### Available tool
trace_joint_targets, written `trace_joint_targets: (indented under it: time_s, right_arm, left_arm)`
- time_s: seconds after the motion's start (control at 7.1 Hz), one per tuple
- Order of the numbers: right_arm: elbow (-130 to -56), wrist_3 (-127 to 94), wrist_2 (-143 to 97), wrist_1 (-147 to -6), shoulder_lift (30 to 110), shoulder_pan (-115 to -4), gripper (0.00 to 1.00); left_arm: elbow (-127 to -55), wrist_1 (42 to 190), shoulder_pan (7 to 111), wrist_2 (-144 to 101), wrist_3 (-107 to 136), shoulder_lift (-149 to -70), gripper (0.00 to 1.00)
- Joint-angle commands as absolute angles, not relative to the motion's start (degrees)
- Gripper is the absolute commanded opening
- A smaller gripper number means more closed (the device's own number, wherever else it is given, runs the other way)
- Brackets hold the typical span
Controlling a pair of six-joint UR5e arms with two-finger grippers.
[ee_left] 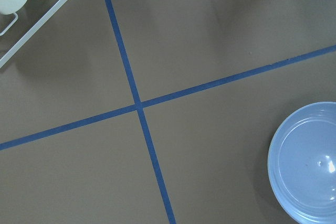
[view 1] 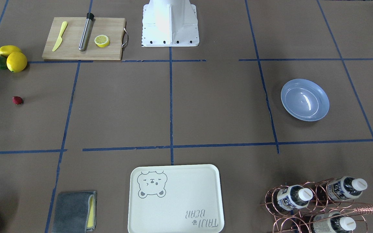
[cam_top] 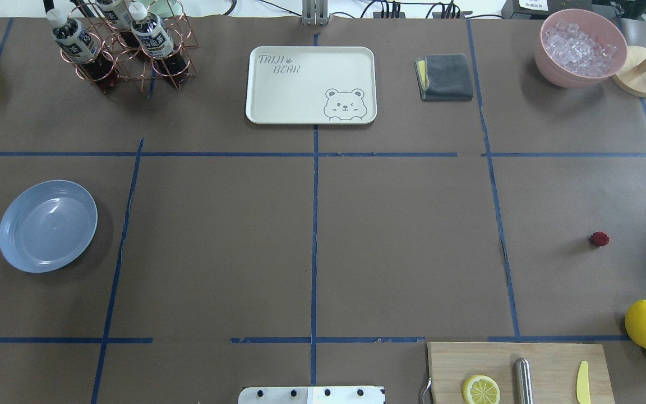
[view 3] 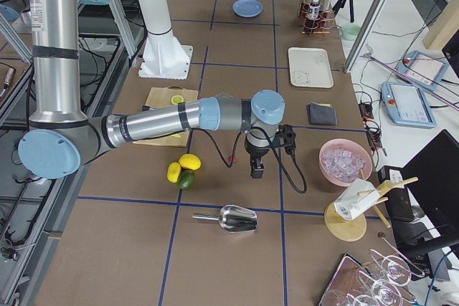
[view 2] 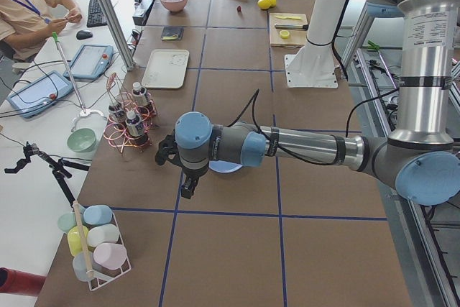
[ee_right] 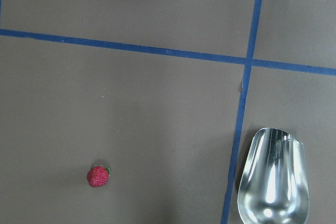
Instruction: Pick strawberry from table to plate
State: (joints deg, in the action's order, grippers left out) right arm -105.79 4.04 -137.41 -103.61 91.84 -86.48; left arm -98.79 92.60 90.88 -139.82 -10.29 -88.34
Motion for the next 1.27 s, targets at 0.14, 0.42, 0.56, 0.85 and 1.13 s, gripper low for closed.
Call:
trace_joint_targets:
  time_s: [0.14, 0.42, 0.56, 0.85, 1.13]
  right_arm:
    - [-105.56, 4.39, -137.37, -103.36, 93.43, -86.57, 1.0]
    - [-104.95, 3.96, -137.9, -103.45, 93.34, -86.57, 1.0]
    - [-104.94, 3.96, -138.07, -103.45, 93.77, -86.57, 1.0]
    - [-104.85, 4.22, -137.81, -103.27, 94.57, -86.57, 1.0]
    - [-105.03, 4.13, -137.81, -103.27, 94.66, -86.57, 1.0]
  left_arm:
    - [-100.28, 93.7, 91.32, -139.66, -12.12, -86.14, 1.0]
    - [-101.87, 93.34, 90.88, -139.48, -11.95, -85.87, 1.0]
    - [-102.13, 93.34, 90.88, -139.57, -11.95, -85.87, 1.0]
    - [-102.04, 93.34, 90.88, -139.66, -11.78, -85.87, 1.0]
    - [-99.08, 94.56, 90.88, -140.62, -12.3, -85.87, 1.0]
